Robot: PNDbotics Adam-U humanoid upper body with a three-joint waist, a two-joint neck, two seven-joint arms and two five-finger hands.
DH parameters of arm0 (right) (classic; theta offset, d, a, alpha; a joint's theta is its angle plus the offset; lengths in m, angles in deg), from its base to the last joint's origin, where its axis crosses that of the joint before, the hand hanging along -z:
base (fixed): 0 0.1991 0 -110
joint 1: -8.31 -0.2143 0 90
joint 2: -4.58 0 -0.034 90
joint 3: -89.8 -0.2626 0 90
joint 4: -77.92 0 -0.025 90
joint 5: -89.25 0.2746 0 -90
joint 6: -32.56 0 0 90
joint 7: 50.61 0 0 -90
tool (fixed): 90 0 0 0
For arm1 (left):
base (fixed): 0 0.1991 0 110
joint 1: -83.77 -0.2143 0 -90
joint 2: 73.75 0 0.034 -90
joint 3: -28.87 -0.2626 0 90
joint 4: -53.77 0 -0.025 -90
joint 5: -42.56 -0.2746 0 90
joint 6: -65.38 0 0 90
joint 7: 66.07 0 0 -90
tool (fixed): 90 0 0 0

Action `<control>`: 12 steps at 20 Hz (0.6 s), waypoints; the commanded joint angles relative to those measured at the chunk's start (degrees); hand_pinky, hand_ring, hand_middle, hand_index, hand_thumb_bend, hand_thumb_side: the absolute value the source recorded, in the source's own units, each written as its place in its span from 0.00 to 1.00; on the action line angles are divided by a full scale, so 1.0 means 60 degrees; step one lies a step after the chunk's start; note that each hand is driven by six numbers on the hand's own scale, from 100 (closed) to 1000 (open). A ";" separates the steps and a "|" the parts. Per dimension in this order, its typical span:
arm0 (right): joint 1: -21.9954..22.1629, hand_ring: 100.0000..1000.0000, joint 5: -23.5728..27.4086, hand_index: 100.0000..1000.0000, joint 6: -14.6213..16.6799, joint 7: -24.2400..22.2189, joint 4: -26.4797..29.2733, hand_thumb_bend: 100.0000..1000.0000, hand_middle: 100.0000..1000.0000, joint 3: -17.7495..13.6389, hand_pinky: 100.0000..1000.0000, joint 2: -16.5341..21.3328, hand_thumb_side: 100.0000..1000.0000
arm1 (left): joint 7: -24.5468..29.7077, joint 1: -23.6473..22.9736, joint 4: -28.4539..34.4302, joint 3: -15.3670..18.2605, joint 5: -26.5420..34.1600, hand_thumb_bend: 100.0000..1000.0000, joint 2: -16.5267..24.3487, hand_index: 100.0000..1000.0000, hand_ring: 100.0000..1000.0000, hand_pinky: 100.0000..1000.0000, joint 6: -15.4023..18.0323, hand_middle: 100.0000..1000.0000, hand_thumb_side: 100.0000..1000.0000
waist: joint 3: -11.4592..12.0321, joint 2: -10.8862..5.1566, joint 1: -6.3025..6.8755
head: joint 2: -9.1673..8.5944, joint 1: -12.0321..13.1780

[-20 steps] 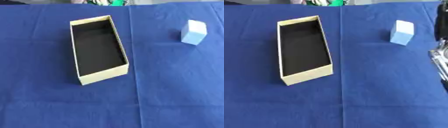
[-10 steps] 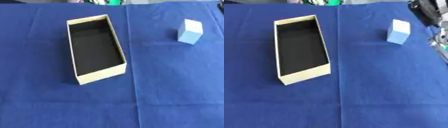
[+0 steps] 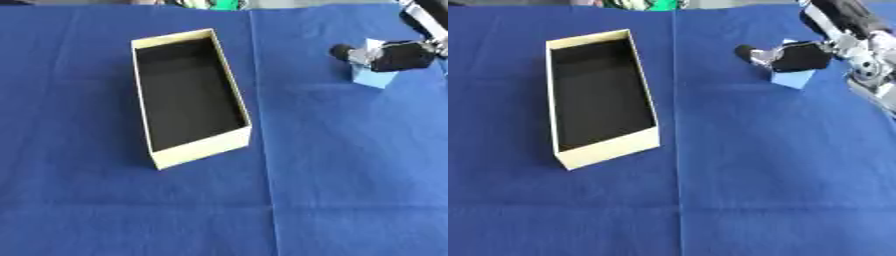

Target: Pick up objects on the table and place them in the box.

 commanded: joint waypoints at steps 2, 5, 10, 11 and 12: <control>-0.0560 0.98 -0.0643 1.00 0.0353 -0.0588 -0.0636 0.51 0.95 0.0179 0.84 0.0348 0.58 | 0.0077 0.0117 0.0193 -0.0033 0.0021 0.00 0.0278 0.70 0.62 0.50 0.0008 0.58 0.69 | 0.0014 -0.0167 -0.0148 | -0.0187 -0.0088; -0.1105 0.98 -0.1054 1.00 0.0624 -0.1000 -0.1262 0.51 0.96 0.0208 0.84 0.0097 0.57 | 0.0106 0.0088 0.0193 -0.0039 0.0017 0.00 0.0304 0.70 0.62 0.50 0.0008 0.58 0.69 | 0.0033 -0.0179 -0.0170 | -0.0250 -0.0101; -0.1706 0.99 -0.1662 1.00 0.1260 -0.1674 -0.2297 0.47 0.97 0.0128 0.85 -0.0212 0.51 | 0.0113 0.0011 0.0193 -0.0026 -0.0011 0.00 0.0372 0.70 0.62 0.50 -0.0008 0.58 0.69 | 0.0048 -0.0196 -0.0225 | -0.0261 -0.0065; -0.1799 0.99 -0.1747 1.00 0.1394 -0.1809 -0.2499 0.46 0.97 0.0103 0.85 -0.0249 0.51 | 0.0119 -0.0002 0.0193 -0.0028 -0.0018 0.00 0.0381 0.70 0.63 0.50 -0.0011 0.58 0.69 | 0.0046 -0.0195 -0.0242 | -0.0255 -0.0051; -0.1881 1.00 -0.1829 1.00 0.1519 -0.1941 -0.2679 0.44 0.97 0.0076 0.86 -0.0282 0.49 | 0.0125 -0.0014 0.0193 -0.0029 -0.0024 0.00 0.0387 0.70 0.63 0.50 -0.0016 0.58 0.69 | 0.0043 -0.0193 -0.0255 | -0.0252 -0.0040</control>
